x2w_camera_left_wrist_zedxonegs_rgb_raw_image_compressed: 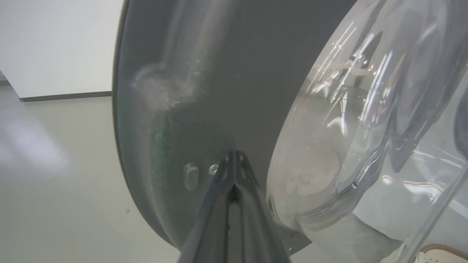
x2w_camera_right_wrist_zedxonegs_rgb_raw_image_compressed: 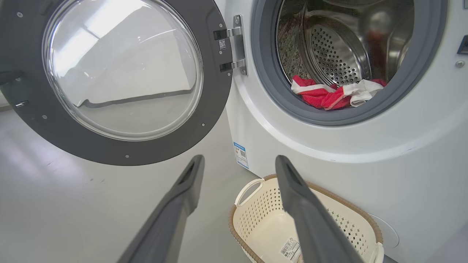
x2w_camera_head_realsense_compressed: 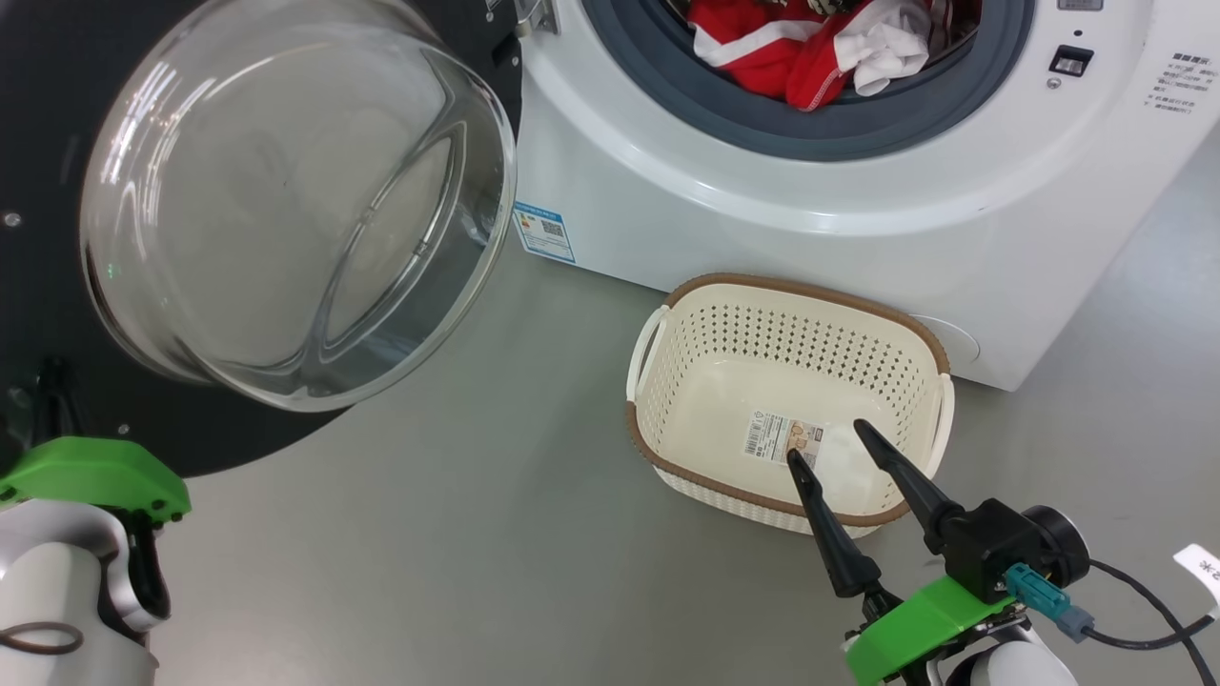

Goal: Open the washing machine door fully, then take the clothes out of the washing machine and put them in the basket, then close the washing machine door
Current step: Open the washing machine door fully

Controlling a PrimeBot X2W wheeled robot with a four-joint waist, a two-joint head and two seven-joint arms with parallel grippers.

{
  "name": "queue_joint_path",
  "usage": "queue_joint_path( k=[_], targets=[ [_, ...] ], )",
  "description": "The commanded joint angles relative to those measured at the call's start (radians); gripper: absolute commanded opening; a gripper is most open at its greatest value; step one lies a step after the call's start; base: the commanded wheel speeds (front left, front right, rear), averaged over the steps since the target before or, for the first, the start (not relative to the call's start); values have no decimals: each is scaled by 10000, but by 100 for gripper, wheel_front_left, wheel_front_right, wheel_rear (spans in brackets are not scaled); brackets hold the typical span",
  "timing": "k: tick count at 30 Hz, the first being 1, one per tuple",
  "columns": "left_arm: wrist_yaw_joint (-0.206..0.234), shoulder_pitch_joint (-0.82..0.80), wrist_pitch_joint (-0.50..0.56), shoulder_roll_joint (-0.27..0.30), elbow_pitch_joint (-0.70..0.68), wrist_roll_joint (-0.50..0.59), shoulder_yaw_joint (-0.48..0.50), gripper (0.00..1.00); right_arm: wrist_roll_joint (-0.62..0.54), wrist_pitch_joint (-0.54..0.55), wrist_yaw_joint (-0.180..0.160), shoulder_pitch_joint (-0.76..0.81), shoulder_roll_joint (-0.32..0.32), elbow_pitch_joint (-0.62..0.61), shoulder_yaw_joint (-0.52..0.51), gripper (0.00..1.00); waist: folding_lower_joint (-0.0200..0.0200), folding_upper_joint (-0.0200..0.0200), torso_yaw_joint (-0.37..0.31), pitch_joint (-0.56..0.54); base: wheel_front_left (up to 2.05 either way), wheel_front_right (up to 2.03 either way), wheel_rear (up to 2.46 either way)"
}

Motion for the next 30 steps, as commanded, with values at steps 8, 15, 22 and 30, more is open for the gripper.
queue_joint_path(
  k=[8,15,22,30],
  targets=[
    [-288,-658,-77,803,595,510,697,0,121,-20,46,-389,40,-270,210,100,0,0,-56,-102,0,0,0],
    [-441,-517,-77,700,485,757,932,0,218,-114,46,-390,40,-188,190,100,0,0,-141,-333,0,0,0],
    [-538,-77,-78,520,-375,1196,1000,100,466,-294,46,-345,40,-29,103,100,0,0,-280,-624,0,0,0],
    [-494,530,-58,368,-1822,1616,774,100,809,-495,46,-352,40,166,19,100,0,0,-673,-881,0,0,0]
  ],
)
